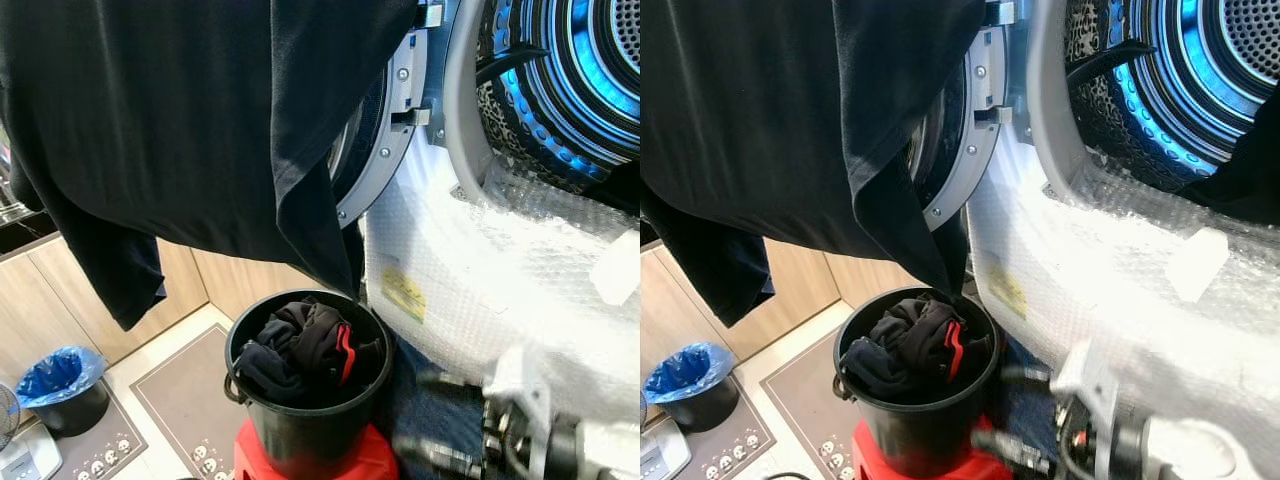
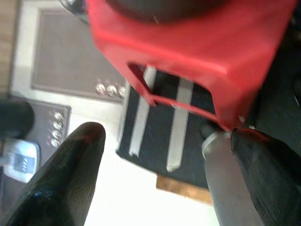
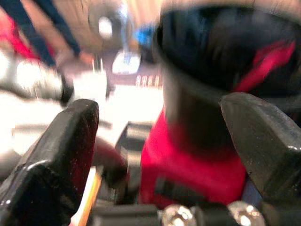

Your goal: Clothes washing

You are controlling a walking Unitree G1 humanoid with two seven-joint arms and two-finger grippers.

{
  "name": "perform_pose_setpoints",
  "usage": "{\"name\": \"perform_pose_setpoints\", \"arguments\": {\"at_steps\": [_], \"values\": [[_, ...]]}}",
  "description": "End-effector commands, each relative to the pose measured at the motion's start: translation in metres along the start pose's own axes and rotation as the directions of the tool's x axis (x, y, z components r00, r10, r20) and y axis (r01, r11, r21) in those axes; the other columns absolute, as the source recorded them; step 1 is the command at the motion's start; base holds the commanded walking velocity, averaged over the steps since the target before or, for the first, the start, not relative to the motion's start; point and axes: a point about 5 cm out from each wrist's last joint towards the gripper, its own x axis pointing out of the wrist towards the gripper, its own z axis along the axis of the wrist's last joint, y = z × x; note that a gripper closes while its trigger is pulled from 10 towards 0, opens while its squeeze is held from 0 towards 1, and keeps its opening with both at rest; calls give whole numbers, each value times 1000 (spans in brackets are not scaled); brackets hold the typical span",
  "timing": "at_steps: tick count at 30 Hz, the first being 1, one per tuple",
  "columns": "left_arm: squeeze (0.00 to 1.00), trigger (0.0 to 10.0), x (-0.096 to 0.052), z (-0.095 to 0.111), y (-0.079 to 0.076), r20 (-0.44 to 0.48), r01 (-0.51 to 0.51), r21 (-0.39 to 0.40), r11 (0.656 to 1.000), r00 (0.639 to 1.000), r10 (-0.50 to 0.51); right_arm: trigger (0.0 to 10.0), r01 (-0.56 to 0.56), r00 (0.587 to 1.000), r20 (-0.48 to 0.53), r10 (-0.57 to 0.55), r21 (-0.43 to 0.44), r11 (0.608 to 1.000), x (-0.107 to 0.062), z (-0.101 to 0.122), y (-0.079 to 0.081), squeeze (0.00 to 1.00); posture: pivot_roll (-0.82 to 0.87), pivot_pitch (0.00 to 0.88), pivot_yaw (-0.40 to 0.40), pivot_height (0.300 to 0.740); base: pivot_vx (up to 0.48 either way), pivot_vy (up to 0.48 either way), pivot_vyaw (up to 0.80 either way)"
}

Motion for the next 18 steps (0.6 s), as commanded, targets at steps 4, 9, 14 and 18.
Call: {"name": "perform_pose_setpoints", "arguments": {"at_steps": [4,9,14,18], "values": [[0,10000,0,6,7,64,-71,63,996,996,67,10000,22,994,-111,-19,32,999,8,-35,-7,0,-150,0,51,740,0,0,0],[0,10000,0,17,7,145,-94,109,990,986,78,10000,57,974,-223,-28,122,991,16,-76,-14,0,-133,0,45,740,0,0,0],[0,10000,-2,27,5,250,-94,165,982,967,51,10000,100,929,-368,-34,162,982,27,-120,-16,0,-117,0,39,740,0,0,0],[0,10000,-4,27,-5,278,18,226,974,957,-82,10000,128,898,-436,-51,148,981,33,-139,-20,0,-98,0,30,740,0,0,0]]}}
